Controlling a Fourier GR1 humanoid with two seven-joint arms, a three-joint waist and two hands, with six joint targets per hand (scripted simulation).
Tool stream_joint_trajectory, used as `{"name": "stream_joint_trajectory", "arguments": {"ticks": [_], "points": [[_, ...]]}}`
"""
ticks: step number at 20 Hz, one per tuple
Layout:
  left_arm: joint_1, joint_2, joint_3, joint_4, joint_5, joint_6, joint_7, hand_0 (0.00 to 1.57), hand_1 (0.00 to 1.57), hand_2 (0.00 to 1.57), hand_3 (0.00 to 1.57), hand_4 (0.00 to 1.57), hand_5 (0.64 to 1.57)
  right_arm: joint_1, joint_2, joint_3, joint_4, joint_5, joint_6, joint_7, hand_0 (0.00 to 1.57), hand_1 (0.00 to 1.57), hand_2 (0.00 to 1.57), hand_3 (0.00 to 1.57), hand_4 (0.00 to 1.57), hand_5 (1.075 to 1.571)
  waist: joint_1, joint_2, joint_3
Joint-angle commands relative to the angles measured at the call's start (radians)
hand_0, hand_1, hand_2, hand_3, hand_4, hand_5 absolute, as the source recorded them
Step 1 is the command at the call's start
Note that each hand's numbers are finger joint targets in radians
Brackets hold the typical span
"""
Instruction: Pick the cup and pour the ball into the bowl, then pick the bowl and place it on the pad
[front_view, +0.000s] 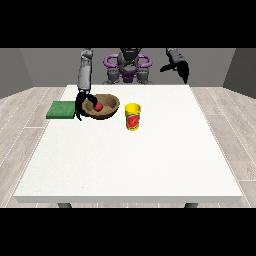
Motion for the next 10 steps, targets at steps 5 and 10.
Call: {"name": "stream_joint_trajectory", "arguments": {"ticks": [5,10], "points": [[0.022,0.013,0.062,0.127,0.028,-0.005,-0.022,0.00,0.00,0.00,0.00,0.96,1.422,-0.047,-0.085,0.096,0.019,0.124,-0.140,0.427,1.57,1.57,1.57,0.95,0.87,1.567,-0.055,-0.106,0.0342],[0.144,0.048,0.125,0.242,0.081,-0.055,-0.066,0.00,0.00,0.00,0.00,1.00,1.411,-0.137,-0.129,0.187,-0.050,0.183,-0.083,0.727,1.57,1.57,1.57,0.89,0.81,1.565,-0.144,-0.284,0.0359]]}}
